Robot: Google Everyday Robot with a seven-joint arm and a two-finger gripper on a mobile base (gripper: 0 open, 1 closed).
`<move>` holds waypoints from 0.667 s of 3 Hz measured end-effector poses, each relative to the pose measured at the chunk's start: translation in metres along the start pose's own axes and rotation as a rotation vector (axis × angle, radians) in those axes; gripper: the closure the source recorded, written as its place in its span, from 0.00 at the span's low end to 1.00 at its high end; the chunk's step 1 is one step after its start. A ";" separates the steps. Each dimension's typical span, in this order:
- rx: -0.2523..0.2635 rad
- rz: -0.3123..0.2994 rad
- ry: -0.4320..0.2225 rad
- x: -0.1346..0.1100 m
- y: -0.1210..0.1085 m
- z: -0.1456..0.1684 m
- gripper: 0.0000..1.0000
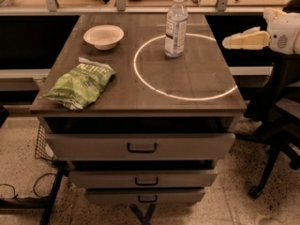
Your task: Pick blue plastic bottle
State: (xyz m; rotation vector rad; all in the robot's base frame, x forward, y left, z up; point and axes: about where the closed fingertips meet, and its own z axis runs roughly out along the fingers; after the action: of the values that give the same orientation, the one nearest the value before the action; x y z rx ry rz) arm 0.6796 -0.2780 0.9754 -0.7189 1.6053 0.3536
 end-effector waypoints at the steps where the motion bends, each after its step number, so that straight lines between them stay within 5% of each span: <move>1: -0.011 0.020 -0.024 0.008 0.009 0.013 0.00; 2: -0.058 0.040 -0.086 0.013 0.023 0.045 0.00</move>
Offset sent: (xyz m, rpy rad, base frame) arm 0.0359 0.0691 -0.0401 0.1509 -0.0560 0.1158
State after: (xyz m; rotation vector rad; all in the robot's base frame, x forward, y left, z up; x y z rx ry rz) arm 0.6993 -0.2363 0.9505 -0.7072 1.5348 0.4554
